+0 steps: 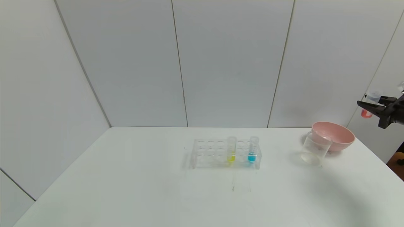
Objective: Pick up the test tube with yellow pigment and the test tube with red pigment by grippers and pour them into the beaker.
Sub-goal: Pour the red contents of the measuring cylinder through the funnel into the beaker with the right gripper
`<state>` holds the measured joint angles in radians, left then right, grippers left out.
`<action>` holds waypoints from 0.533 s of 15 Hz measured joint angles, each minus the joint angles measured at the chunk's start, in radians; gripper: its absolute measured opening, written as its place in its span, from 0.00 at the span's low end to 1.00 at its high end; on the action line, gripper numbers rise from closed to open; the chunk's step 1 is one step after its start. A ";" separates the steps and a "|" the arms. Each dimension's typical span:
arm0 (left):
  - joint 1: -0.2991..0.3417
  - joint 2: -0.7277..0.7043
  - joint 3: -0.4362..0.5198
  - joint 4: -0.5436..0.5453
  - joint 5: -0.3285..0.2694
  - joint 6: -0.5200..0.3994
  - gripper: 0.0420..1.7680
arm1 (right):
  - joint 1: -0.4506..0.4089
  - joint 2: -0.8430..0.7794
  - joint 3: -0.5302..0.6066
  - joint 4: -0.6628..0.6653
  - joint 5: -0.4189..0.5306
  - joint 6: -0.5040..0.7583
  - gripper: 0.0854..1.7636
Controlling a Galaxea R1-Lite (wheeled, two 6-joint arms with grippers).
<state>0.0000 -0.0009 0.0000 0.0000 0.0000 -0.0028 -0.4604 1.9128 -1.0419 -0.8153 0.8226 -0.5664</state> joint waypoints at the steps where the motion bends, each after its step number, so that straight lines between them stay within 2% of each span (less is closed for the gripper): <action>1: 0.000 0.000 0.000 0.000 0.000 0.000 1.00 | 0.004 0.015 0.002 0.002 0.000 -0.084 0.28; 2: 0.000 0.000 0.000 0.000 0.000 0.000 1.00 | 0.011 0.031 0.004 0.001 0.000 -0.154 0.28; 8: 0.000 0.000 0.000 0.000 0.000 0.000 1.00 | 0.052 0.093 -0.006 -0.001 -0.005 -0.387 0.28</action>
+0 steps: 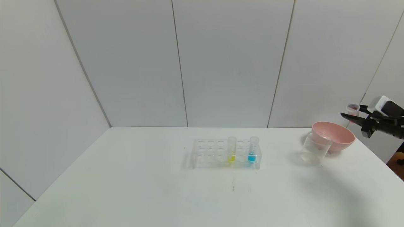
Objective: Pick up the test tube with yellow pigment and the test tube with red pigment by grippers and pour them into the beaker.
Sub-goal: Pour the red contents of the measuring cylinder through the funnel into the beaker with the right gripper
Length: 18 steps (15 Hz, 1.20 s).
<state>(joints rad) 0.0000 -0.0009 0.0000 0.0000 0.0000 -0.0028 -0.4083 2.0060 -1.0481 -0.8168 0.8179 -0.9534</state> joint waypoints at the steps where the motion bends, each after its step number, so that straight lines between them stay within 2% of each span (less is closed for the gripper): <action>1: 0.000 0.000 0.000 0.000 0.000 0.000 1.00 | 0.001 0.006 0.003 0.003 -0.003 -0.057 0.28; 4: 0.000 0.000 0.000 0.000 0.000 0.000 1.00 | 0.003 0.026 0.011 0.003 -0.051 -0.190 0.28; 8: 0.000 0.000 0.000 0.000 0.000 0.000 1.00 | 0.015 0.035 0.017 -0.003 -0.085 -0.294 0.28; 15: 0.000 0.000 0.000 0.000 0.000 0.000 1.00 | 0.056 0.036 0.036 -0.010 -0.096 -0.529 0.28; 18: 0.000 0.000 0.000 0.000 0.000 0.000 1.00 | 0.058 0.036 0.038 -0.009 -0.135 -0.644 0.28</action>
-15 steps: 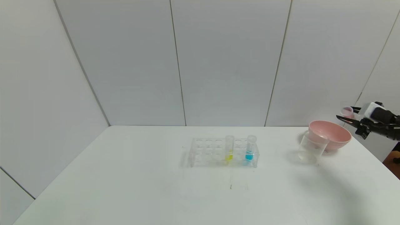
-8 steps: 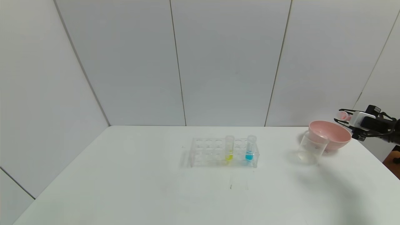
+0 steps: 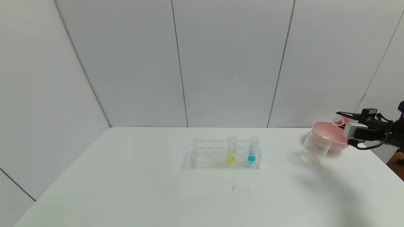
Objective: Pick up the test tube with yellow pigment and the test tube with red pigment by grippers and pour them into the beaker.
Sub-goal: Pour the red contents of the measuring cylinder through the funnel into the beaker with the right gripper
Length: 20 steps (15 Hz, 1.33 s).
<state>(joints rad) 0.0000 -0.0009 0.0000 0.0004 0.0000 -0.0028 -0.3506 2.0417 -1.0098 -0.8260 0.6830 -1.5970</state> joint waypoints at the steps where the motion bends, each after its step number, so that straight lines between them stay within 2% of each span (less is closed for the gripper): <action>1: 0.000 0.000 0.000 0.000 0.000 0.000 1.00 | 0.000 0.000 0.000 -0.001 -0.009 -0.021 0.28; 7: 0.000 0.000 0.000 0.000 0.000 0.000 1.00 | 0.028 -0.002 0.000 -0.042 -0.033 -0.086 0.28; 11: 0.000 0.000 0.000 0.000 0.000 0.000 1.00 | 0.036 -0.002 0.001 -0.045 -0.097 -0.140 0.28; 20: 0.000 0.000 0.000 0.000 0.000 0.000 1.00 | 0.039 -0.001 0.001 -0.065 -0.121 -0.208 0.28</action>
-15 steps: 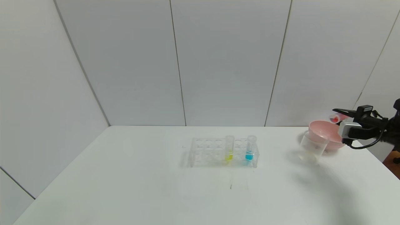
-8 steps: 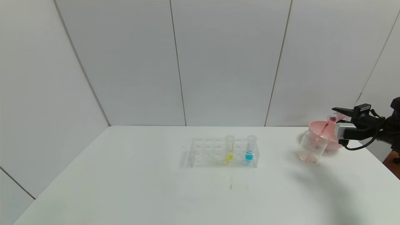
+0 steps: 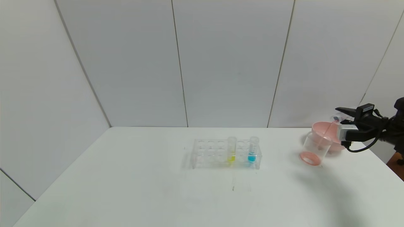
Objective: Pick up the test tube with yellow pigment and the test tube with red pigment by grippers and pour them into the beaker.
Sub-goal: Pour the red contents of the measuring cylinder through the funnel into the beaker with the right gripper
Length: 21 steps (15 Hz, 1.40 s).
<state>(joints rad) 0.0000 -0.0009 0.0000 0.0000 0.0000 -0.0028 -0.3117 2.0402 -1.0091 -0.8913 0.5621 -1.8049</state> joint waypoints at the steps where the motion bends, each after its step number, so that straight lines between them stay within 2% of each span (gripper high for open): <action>1: 0.000 0.000 0.000 0.000 0.000 0.000 1.00 | 0.001 0.000 0.001 -0.002 -0.001 0.000 0.28; 8: 0.000 0.000 0.000 0.000 0.000 0.000 1.00 | 0.006 0.000 0.009 -0.036 -0.015 -0.022 0.28; 11: 0.000 0.000 0.000 0.000 0.000 0.000 1.00 | 0.016 -0.002 0.006 -0.030 -0.079 0.021 0.28; 12: 0.000 0.000 0.000 0.000 0.000 0.000 1.00 | 0.026 -0.004 -0.003 -0.026 -0.111 0.089 0.28; 16: 0.000 0.000 0.000 0.000 0.000 0.000 1.00 | 0.093 -0.010 -0.068 0.025 -0.306 0.535 0.28; 18: 0.000 0.000 0.000 0.000 0.000 0.000 1.00 | 0.105 -0.011 -0.097 0.054 -0.350 0.733 0.28; 21: 0.000 0.000 0.000 0.000 0.000 0.000 1.00 | 0.102 -0.010 -0.125 0.070 -0.375 1.093 0.28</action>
<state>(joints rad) 0.0000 -0.0009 0.0000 0.0000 0.0000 -0.0028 -0.2100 2.0302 -1.1338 -0.8211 0.1872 -0.7117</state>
